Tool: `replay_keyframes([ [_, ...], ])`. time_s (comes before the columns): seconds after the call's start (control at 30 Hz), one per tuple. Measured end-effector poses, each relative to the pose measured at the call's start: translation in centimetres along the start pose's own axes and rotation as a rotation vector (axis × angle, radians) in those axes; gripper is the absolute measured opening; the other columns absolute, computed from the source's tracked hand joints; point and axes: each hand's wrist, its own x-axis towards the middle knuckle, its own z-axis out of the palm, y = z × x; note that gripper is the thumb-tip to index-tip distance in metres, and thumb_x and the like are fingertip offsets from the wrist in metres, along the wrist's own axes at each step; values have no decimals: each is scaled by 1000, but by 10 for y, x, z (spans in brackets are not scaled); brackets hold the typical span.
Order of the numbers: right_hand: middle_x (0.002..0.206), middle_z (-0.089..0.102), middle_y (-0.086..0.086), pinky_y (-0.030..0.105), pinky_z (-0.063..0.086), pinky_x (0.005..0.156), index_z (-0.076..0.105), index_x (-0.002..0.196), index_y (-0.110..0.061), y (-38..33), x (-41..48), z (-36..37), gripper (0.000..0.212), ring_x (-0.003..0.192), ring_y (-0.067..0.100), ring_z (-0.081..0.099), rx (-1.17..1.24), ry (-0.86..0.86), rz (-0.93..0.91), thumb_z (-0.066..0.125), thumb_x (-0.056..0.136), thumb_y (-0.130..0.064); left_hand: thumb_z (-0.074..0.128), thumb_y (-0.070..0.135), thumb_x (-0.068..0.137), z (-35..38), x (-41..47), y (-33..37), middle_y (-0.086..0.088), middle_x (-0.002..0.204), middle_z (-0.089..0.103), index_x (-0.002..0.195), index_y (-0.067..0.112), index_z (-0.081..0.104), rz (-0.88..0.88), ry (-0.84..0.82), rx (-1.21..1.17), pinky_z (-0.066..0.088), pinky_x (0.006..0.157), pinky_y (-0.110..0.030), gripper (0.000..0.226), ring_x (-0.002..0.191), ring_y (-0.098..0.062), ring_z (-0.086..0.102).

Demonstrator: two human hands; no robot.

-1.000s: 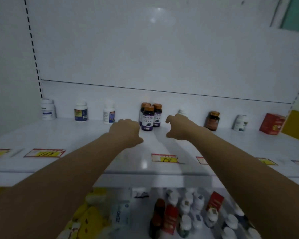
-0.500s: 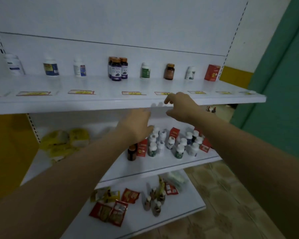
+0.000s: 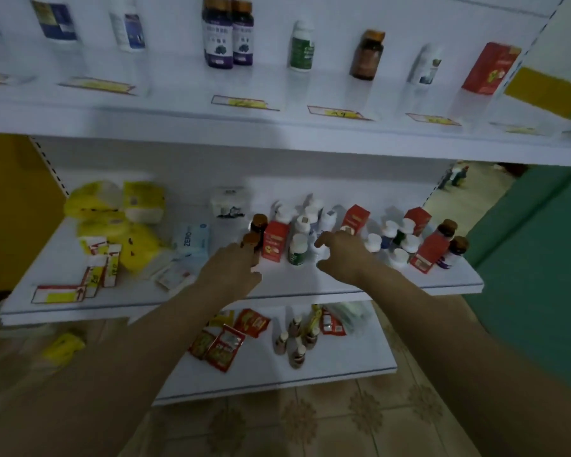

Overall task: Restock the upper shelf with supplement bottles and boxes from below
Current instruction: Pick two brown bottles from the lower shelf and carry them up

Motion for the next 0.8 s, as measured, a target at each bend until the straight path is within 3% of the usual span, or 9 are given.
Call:
replay_keyframes([
  [0.1, 133, 52, 15, 28, 40, 96, 47, 134, -7, 3, 41, 9, 42, 121, 29, 50, -11, -35, -79, 53, 93, -16, 52, 27, 93, 16, 30, -7, -17, 135, 46, 137, 9, 39, -117, -14, -57, 38, 98, -31, 50, 123, -28, 45],
  [0.2, 125, 58, 17, 34, 44, 96, 56, 123, 1, -6, 79, 21, 32, 114, 31, 55, -8, -71, -139, 48, 94, -11, 52, 25, 93, 32, 54, -16, -16, 141, 40, 140, 7, 34, -189, -38, -108, 33, 101, -28, 53, 129, -27, 40],
  [0.27, 117, 60, 17, 39, 49, 91, 58, 116, 0, -12, 108, 33, 29, 107, 32, 58, 43, -74, -144, 50, 91, -11, 53, 25, 93, 42, 71, -25, -16, 142, 39, 139, 5, 33, -230, -50, -112, 32, 101, -29, 54, 129, -27, 40],
  [0.4, 115, 58, 18, 35, 47, 77, 53, 101, -9, -24, 166, 61, 20, 102, 33, 57, 50, -62, -144, 50, 89, -24, 58, 25, 90, 60, 110, -45, -18, 139, 40, 138, 4, 33, -311, -18, -150, 36, 99, -32, 57, 127, -30, 42],
  [0.5, 135, 46, 17, 45, 43, 100, 46, 129, -12, -31, 204, 80, 41, 121, 33, 48, 12, -58, -119, 44, 93, -29, 61, 27, 88, 72, 138, -53, -19, 138, 41, 138, 3, 32, -322, 23, -232, 36, 99, -33, 63, 127, -31, 43],
  [0.63, 136, 43, 15, 46, 37, 105, 42, 138, -19, -35, 243, 99, 43, 126, 34, 42, 33, -19, -75, 39, 97, -31, 67, 28, 82, 99, 170, -65, -14, 116, 58, 118, 6, 47, -253, 93, -371, 38, 76, -27, 47, 107, -29, 56],
  [0.8, 110, 58, 8, 48, 42, 97, 47, 116, -21, -36, 265, 120, 31, 109, 32, 53, 76, -49, -86, 53, 89, -35, 68, 21, 83, 115, 185, -70, -5, 103, 59, 117, 8, 47, -242, 171, -527, 38, 73, -24, 42, 88, -17, 53],
])
